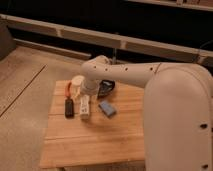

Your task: Place the bottle in the ceramic bowl

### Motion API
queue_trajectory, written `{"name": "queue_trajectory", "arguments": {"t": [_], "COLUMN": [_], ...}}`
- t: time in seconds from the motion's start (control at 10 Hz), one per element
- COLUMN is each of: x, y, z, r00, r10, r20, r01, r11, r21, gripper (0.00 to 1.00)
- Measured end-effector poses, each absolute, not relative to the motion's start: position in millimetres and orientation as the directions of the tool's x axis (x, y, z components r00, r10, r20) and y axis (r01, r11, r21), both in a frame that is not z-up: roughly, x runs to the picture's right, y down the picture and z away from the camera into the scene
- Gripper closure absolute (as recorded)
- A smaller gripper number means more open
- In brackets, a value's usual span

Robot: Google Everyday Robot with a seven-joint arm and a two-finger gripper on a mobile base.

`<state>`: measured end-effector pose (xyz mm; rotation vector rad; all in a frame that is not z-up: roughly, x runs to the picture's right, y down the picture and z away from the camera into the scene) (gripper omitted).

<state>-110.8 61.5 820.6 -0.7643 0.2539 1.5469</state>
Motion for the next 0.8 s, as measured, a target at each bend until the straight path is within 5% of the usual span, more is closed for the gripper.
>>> {"name": "queue_trajectory", "arguments": {"t": [0.8], "x": [-120], "y": [74], "z": [850], "r00": [0.173], "r10": [0.761], "r20": [-0.625], "r01": [-0.932], "r11": [-0.079], "r21": [-0.353], "gripper": [0.35]}}
